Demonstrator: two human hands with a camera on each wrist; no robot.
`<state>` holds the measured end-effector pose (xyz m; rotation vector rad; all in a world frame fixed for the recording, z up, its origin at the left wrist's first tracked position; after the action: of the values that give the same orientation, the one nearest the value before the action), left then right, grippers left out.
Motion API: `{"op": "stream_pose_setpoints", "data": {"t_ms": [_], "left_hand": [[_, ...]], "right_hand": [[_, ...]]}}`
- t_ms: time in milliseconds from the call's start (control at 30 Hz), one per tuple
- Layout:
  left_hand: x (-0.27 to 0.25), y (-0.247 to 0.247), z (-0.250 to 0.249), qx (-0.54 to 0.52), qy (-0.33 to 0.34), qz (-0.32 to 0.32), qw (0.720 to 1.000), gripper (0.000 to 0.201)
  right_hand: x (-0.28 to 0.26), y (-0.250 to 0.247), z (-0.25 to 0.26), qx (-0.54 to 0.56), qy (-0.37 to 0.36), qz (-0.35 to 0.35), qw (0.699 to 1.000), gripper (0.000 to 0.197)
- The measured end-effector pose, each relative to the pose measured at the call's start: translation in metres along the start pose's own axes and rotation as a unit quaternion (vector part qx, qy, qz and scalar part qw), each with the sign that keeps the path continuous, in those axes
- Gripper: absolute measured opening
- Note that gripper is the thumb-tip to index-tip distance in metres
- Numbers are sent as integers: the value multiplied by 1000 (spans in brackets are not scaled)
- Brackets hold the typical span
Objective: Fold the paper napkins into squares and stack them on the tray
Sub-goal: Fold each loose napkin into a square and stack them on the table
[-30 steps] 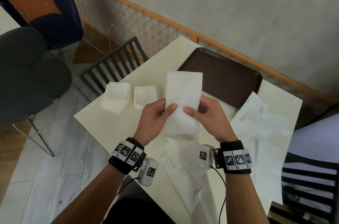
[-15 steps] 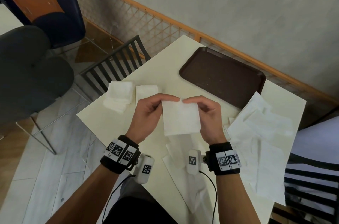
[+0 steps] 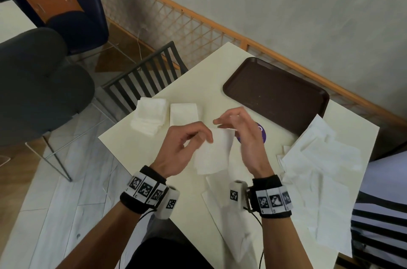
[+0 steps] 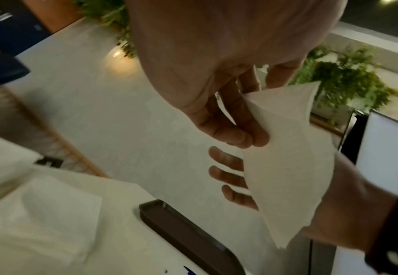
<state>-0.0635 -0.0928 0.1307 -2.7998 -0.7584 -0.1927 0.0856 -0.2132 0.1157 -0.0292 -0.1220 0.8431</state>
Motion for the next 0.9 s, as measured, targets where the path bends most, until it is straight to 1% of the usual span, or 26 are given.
{"op": "stream_pose_setpoints", "data": {"t_ms": [33,67,100,133,167,233,333,367,433,467,500,533,567,667,733,800,833,900], "left_hand": [[1,-1,-1,25,15,13,999,34],[2,-2,-1,44,29,20,998,35],[2,-4,-2,57,37,18,998,35],[2,-7,-2,65,40,8,997,35],[2,-12,-1,67,35,-8,997,38],[2,-23,4,50,12,-45,998,44],[2,-38,12,31,-11,-92,995,46],[4,-42,14,32,-21,-107,994,44],[9,-52,22,43,-53,-139,988,34],[13,-58,26,56,-67,-155,984,27],[18,-64,31,77,-76,-165,980,19],[23,-70,37,106,-81,-168,977,11],[27,-75,44,133,-87,-165,974,9],[29,-87,77,184,-129,-159,961,33],[23,-87,96,214,-155,-170,949,38],[13,-81,110,230,-178,-170,941,37],[7,-77,116,230,-186,-166,941,36],[-5,-66,125,222,-195,-149,944,33]], "right_hand": [[0,10,7,-91,-41,36,994,29],[-1,21,11,-168,-75,68,981,32],[0,29,12,-218,-100,88,967,36],[2,36,10,-237,-117,94,960,38],[5,39,7,-232,-120,90,961,39],[11,38,-3,-195,-94,58,974,41],[18,32,-23,-85,-13,-41,995,37],[19,35,-29,-38,11,-47,998,32],[19,52,-35,36,48,0,998,24],[20,60,-40,38,59,23,997,26],[22,66,-44,23,65,34,997,28],[27,70,-50,2,67,28,997,27],[34,73,-56,-16,68,11,998,23],[62,79,-80,-76,77,-26,994,12],[80,84,-100,-126,99,-9,987,9],[92,88,-119,-173,147,37,973,11],[94,87,-125,-205,169,60,962,14],[92,76,-128,-270,171,69,945,21]]}}
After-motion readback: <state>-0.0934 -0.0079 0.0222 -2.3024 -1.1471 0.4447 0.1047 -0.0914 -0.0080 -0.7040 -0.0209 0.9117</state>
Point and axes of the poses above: each hand's wrist, its own x-axis towards the middle knuckle, its own y-axis out of the palm, z = x × y, the point moved 5 cm from there along x, towards the middle knuckle, and after that the axes turned 3 degrees about -y, right-handed, at the moved point
